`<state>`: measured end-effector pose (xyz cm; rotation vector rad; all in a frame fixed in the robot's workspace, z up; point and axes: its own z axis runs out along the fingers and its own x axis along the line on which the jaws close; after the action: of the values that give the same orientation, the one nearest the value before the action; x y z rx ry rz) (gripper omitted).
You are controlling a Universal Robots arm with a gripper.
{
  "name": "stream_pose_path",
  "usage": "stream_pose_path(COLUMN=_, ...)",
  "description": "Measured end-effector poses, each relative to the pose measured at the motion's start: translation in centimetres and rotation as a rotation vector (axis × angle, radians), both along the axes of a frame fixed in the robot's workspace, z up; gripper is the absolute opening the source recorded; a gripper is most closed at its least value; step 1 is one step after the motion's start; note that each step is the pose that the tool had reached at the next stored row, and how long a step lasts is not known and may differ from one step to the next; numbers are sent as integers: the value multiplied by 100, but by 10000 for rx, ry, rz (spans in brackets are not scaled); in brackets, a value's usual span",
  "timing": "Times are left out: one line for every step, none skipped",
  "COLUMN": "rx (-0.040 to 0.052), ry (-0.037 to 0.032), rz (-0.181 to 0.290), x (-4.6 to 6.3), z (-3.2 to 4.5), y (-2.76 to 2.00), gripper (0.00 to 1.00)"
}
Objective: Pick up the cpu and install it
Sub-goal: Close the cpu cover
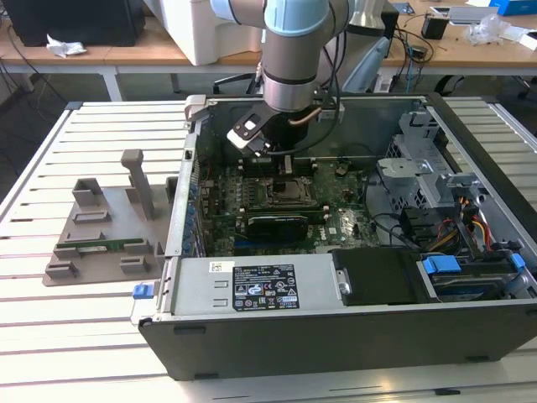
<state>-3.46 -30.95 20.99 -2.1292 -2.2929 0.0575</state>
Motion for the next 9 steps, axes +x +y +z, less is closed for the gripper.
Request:
stream_pose_path(rx=1, ry=1, rz=-1, x=16, z=22, y=0, gripper=11)
stream_pose_path(rx=0, ry=6, rz=-2, x=32, z=31, y=0, gripper=11)
stream_pose_path(rx=3, ry=18, rz=-2, x=57, z=34, y=0, gripper=11)
stream_pose_path(rx=12, ry=53, rz=1, x=103, z=35, y=0, gripper=11)
stream_pose_path(rx=20, ry=87, rz=-1, x=140, z=35, y=0, gripper=11)
stream_pose_path(rx=26, ry=130, rz=0, x=192, z=35, y=0, gripper=11)
stream_pose_path(rx=25, ry=166, rz=-2, x=234, z=35, y=0, gripper=11)
stream_pose_path(rx=23, ry=177, rz=-1, x=253, z=37, y=0, gripper=11)
stream_pose_path(rx=21, ry=178, rz=0, x=258, z=42, y=-1, gripper=11)
